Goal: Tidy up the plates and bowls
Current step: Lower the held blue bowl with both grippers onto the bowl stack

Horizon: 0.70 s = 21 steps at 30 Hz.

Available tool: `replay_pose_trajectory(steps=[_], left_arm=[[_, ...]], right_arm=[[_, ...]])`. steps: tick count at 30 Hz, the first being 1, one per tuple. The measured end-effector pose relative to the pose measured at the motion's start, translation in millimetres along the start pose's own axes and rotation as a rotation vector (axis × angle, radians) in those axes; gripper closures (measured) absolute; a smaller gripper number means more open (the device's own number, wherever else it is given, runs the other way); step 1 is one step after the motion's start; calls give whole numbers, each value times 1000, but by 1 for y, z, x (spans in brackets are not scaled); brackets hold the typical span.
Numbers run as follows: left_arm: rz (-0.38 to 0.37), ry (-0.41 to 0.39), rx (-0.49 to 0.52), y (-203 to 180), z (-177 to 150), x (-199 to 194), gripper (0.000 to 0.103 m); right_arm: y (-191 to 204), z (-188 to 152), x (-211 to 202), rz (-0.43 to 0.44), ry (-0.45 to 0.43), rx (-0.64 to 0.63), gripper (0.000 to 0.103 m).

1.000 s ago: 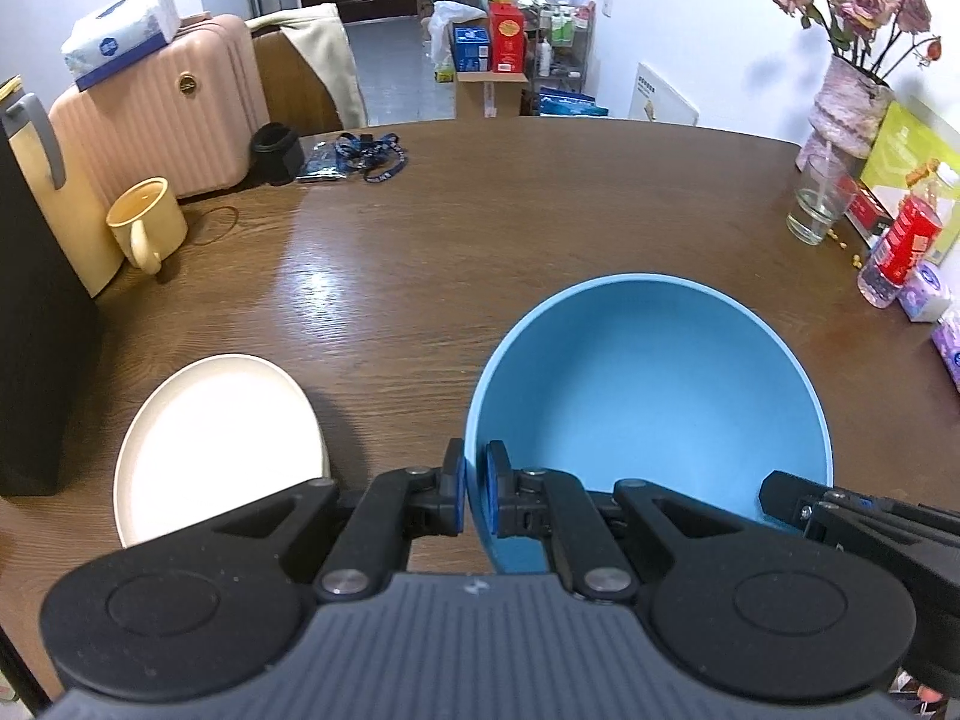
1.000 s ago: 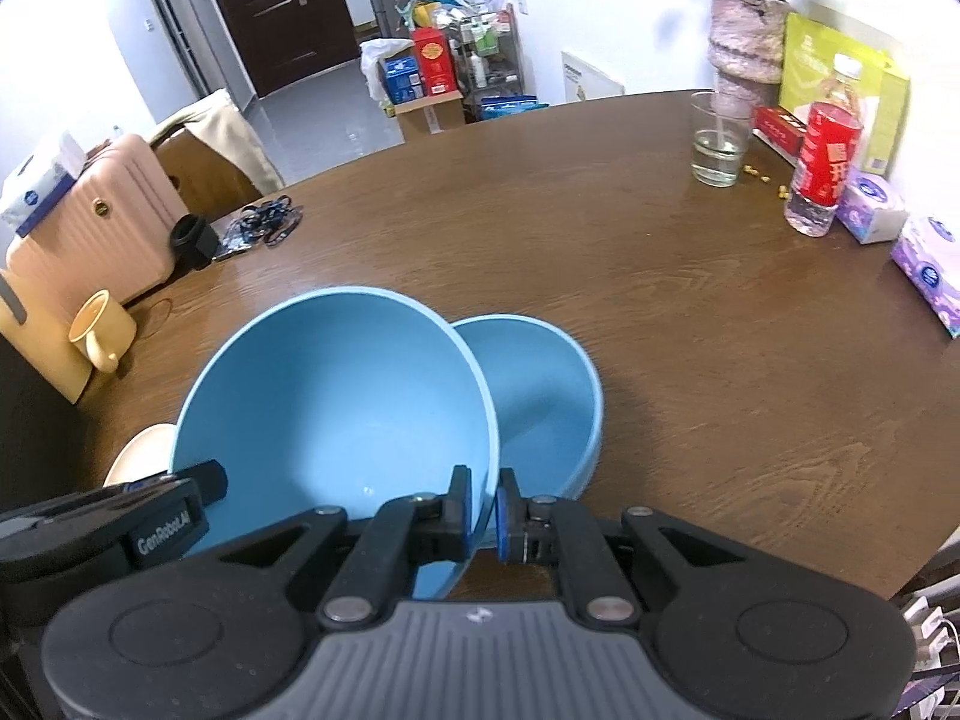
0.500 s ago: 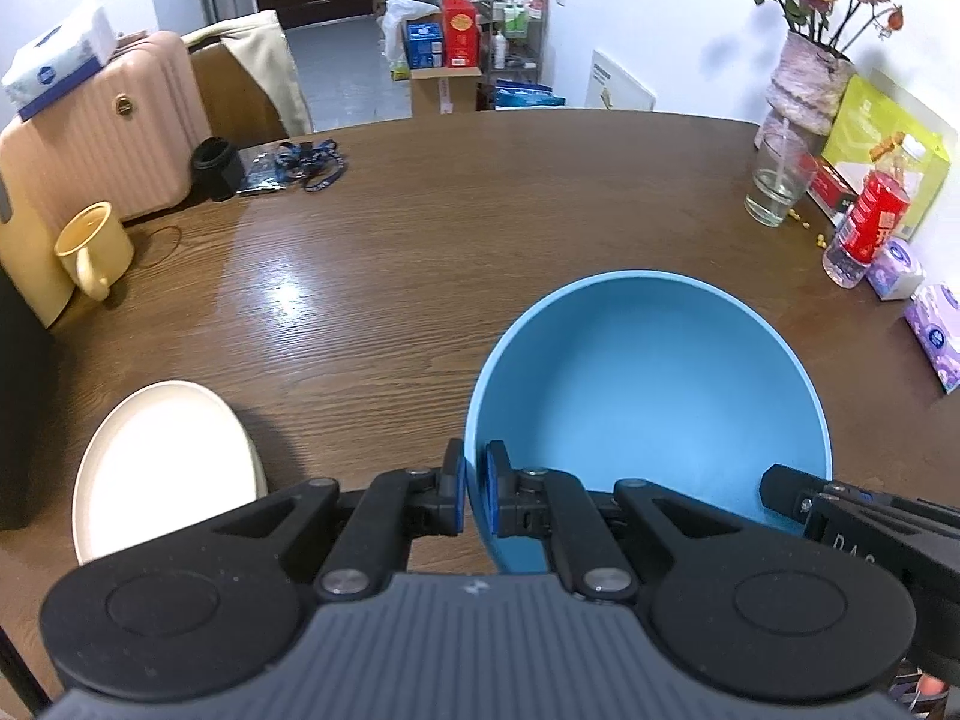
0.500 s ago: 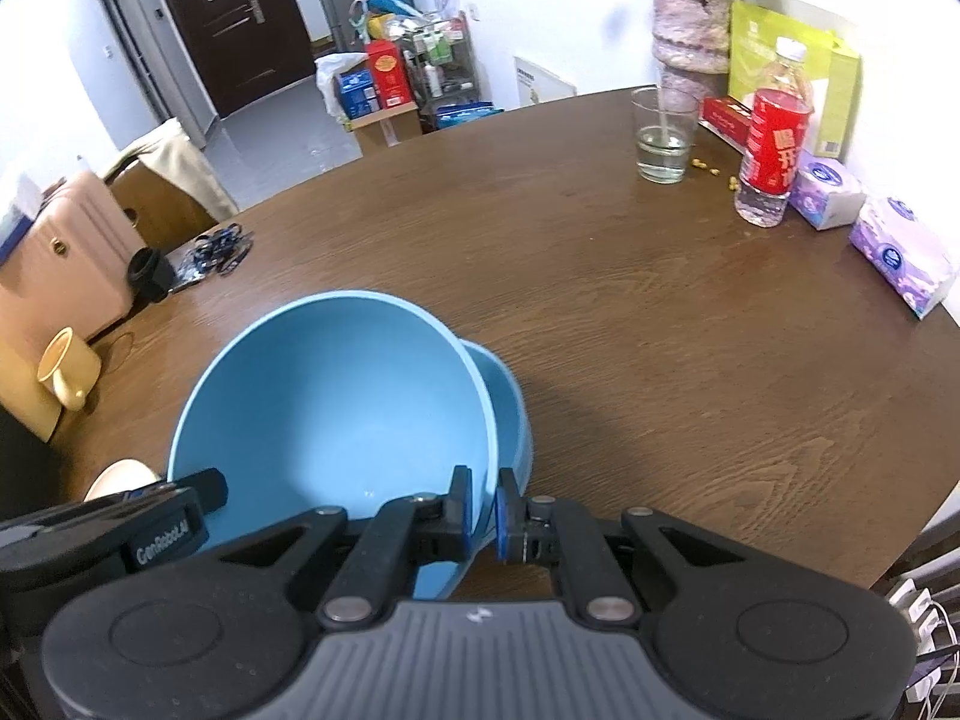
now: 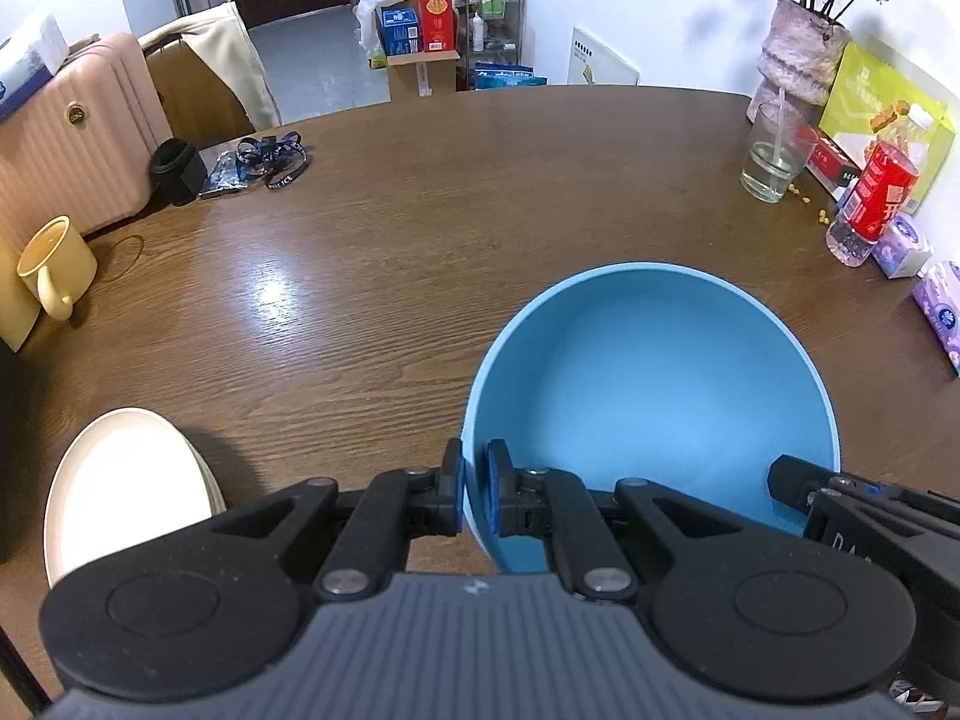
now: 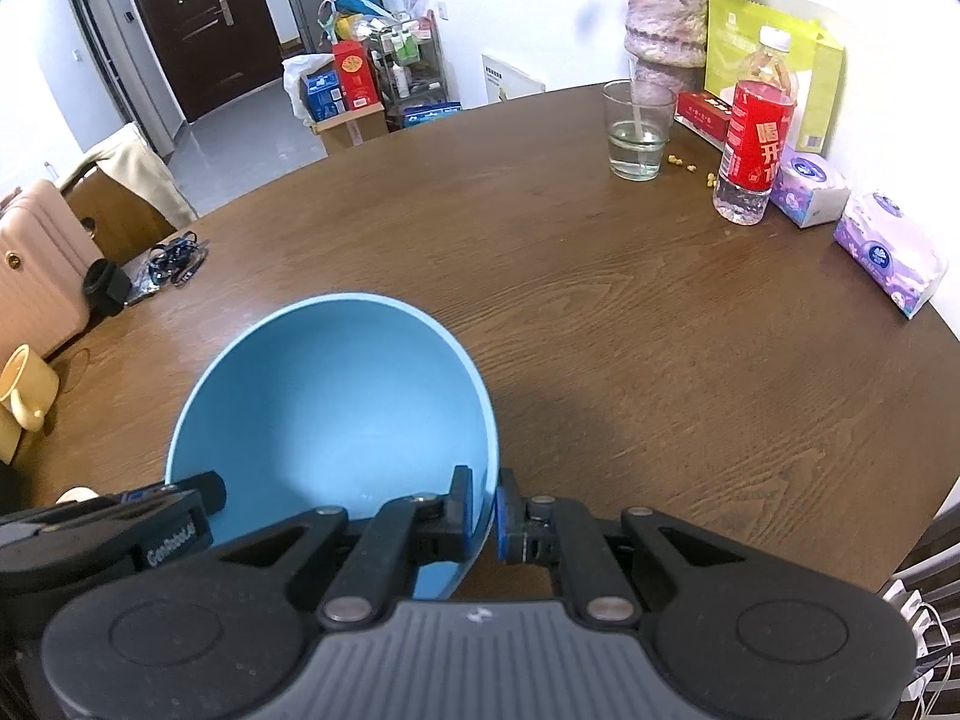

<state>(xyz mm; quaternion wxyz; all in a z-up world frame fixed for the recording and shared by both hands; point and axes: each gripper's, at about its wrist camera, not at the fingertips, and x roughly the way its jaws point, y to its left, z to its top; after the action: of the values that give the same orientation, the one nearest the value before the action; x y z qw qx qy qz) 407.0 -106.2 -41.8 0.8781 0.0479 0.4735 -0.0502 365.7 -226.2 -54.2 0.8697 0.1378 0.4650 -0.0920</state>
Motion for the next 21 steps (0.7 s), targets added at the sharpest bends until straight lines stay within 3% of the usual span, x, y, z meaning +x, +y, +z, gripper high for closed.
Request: replay_pose_trajectory(steps=[21], left_arm=[[38,36,68,-8,0,28,94]], right_arm=[[10,-7,25,-49,3,-33,96]])
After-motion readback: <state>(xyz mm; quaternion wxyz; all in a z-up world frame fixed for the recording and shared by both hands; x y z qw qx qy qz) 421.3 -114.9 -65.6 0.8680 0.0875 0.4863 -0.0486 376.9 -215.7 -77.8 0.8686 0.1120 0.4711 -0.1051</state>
